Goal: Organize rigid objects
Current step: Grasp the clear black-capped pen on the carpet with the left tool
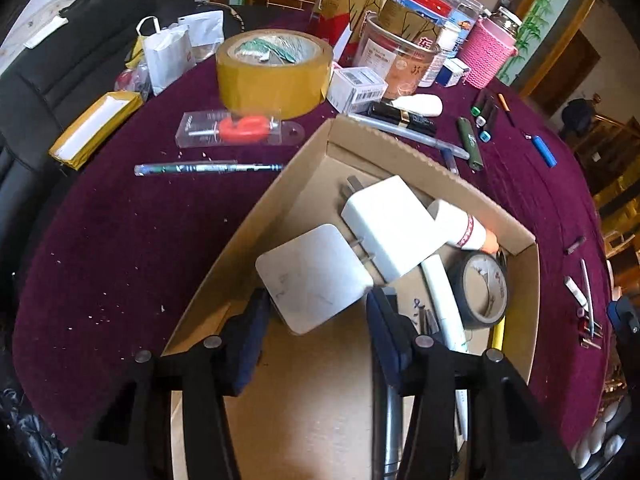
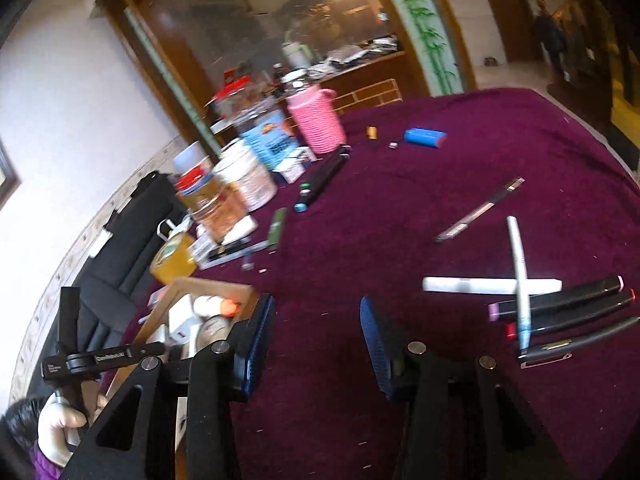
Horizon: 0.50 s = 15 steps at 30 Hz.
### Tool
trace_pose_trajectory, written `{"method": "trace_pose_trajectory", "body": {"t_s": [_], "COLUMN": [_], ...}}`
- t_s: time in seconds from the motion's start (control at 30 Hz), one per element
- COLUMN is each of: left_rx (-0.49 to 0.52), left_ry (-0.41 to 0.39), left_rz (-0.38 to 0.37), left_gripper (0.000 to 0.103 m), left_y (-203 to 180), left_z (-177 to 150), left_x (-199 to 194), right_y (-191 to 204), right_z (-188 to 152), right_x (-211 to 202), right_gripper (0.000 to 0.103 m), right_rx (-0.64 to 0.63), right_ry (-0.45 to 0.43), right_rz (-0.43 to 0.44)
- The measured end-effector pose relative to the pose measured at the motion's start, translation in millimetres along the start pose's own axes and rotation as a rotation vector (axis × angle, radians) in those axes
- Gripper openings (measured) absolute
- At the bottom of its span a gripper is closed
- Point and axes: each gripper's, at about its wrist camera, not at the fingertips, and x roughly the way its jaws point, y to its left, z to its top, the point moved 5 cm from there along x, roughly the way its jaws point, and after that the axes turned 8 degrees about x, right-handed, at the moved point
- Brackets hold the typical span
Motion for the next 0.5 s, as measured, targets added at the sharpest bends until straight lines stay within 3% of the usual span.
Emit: {"method": "trace_pose_trajectory", "body": {"t_s": [0.07, 0.13, 0.2, 0.37, 0.4, 0.43, 0.47, 0.5], "left_rx": [0.026, 0.052, 0.075, 0.220, 0.243, 0.257, 0.261, 0.258], "left_ry": [-0.028, -0.048, -0.060, 0.004, 0.003, 0.028, 0.046, 0.037], "left_rz": [-0.003, 0.021, 0.025, 0.082, 0.078, 0.090, 0.077, 0.079], "left_gripper": [0.052, 0.062, 0.062, 0.063, 0.056, 0.029, 0.020, 0.020], "left_y": [-5, -7, -11, -39, -46, -50, -54, -56], "left_z": [-6, -18, -29, -56, -55, -54, -52, -45], "left_x": [-14, -28, -37, -21, -17, -12, -7, -5], "right_y": [-13, -26, -37, -67, -72, -77, -82, -86], "right_z": [7, 13, 20, 37, 39, 41, 43, 45], "right_x": [-3, -6, -9, -19, -24, -28, -35, -40], "right_gripper": [0.048, 0.048, 0.048, 0.048, 0.048, 0.048, 0.048, 0.048], "right_rx": [0.005, 0.001, -0.002, 0.063, 0.077, 0.086, 0.096, 0.103], "right_ry": [-0.024, -0.049, -0.071, -0.106, -0.118, -0.130, -0.146, -0.157], "right_rz": [-0.017, -0.040, -0.062, -0.068, -0.069, -0.074, -0.083, -0.088]}}
